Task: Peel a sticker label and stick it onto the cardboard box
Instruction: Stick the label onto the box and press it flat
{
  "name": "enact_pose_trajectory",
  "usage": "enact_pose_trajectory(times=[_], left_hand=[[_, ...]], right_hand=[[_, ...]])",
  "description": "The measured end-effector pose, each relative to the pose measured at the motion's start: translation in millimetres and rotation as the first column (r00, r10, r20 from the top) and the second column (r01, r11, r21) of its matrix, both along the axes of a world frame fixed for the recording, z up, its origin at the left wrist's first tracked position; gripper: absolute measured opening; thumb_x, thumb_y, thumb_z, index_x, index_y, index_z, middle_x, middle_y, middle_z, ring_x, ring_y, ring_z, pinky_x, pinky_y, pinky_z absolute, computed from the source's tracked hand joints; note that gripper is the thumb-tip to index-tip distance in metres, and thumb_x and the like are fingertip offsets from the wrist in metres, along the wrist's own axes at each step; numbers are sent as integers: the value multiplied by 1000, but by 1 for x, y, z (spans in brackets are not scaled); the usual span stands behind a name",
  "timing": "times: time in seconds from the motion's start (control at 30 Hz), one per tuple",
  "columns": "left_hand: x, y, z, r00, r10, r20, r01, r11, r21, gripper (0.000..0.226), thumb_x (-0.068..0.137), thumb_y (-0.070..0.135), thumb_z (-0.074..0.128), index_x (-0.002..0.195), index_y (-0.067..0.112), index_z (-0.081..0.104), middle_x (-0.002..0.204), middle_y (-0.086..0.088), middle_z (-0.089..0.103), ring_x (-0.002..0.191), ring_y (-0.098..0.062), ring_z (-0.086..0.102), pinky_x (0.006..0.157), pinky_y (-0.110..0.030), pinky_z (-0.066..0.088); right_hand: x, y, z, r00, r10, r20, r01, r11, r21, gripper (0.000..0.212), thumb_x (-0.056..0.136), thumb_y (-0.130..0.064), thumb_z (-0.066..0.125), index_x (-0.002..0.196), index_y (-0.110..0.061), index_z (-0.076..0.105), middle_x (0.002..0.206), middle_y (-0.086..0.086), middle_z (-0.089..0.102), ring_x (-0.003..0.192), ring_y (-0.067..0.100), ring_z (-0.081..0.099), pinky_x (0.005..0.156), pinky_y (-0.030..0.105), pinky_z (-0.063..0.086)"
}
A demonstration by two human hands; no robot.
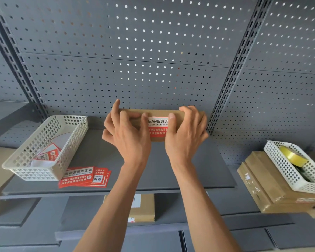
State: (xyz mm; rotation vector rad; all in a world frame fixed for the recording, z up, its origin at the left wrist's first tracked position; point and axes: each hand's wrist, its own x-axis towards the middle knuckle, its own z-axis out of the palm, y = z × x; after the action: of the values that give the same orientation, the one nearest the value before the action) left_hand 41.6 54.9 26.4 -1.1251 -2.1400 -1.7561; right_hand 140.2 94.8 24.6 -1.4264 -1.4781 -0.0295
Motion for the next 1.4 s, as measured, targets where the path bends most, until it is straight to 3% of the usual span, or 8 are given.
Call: enact_pose_trajectory(times=[0.2, 0.53, 0.87, 1.13, 1.2, 1.27, 1.33, 1.4], left_hand=[[-5, -4, 1, 997, -68, 32, 68, 998, 1, 9, 94, 37, 62, 94, 29, 65, 159, 14, 34, 138, -14, 28, 102, -36, 15], [-14, -19, 1, 976, -218, -19, 216, 973, -78, 16, 93, 34, 67, 108, 28, 63, 168, 6, 14, 144, -17, 21, 107, -38, 14], [-24, -29, -3, 943, -327, -69, 312, 936, -163, 30, 93, 24, 68, 121, 28, 56, 167, 3, 8, 148, -18, 10, 112, -47, 12], [-33, -36, 0, 903, -427, -58, 406, 888, -214, 53, 82, 7, 73, 124, 32, 52, 168, 6, 2, 150, -14, 4, 115, -48, 9], [-33, -38, 1, 895, -444, -48, 425, 880, -211, 53, 79, 13, 75, 123, 33, 54, 167, 7, 4, 151, -13, 5, 114, -45, 8], [-29, -36, 3, 911, -412, 1, 408, 901, -150, 40, 81, 25, 72, 117, 35, 57, 165, 10, 12, 150, -12, 9, 112, -40, 8], [-22, -30, 6, 944, -324, 67, 328, 942, -74, 21, 88, 33, 68, 107, 34, 61, 160, 12, 24, 147, -15, 16, 110, -39, 9], [-15, -22, 10, 969, -229, 95, 234, 971, -55, 14, 90, 40, 67, 100, 32, 62, 156, 11, 32, 145, -17, 22, 108, -39, 12]], right_hand=[[3, 1, 1, 995, 54, -89, -51, 998, 28, 20, 97, -36, 56, 116, -32, 57, 132, -16, 54, 134, 24, 43, 94, 48, 37], [22, 2, -6, 983, 178, 52, -176, 984, -42, 31, 102, -38, 49, 131, -29, 55, 150, -11, 43, 142, 31, 34, 98, 52, 38], [47, -5, -4, 893, 450, 23, -439, 879, -189, 52, 99, -24, 59, 147, -35, 42, 165, -14, 15, 154, 26, 0, 113, 54, 14], [59, -7, 2, 826, 564, 14, -541, 799, -264, 71, 93, -15, 68, 151, -42, 34, 166, -20, 1, 154, 18, -13, 112, 40, 3], [61, -7, 2, 818, 576, 6, -553, 788, -269, 71, 91, -18, 69, 150, -41, 36, 165, -22, 4, 155, 17, -11, 112, 39, 3], [58, -6, 4, 836, 544, -73, -546, 807, -224, 56, 94, -30, 66, 145, -38, 44, 163, -22, 16, 155, 19, 0, 113, 41, 8], [47, -6, 7, 876, 462, -140, -480, 864, -150, 39, 97, -39, 60, 135, -35, 55, 156, -19, 34, 150, 24, 18, 116, 50, 20], [35, -6, 9, 917, 371, -146, -385, 919, -81, 31, 96, -40, 58, 126, -32, 61, 147, -16, 46, 140, 25, 33, 108, 58, 34]])
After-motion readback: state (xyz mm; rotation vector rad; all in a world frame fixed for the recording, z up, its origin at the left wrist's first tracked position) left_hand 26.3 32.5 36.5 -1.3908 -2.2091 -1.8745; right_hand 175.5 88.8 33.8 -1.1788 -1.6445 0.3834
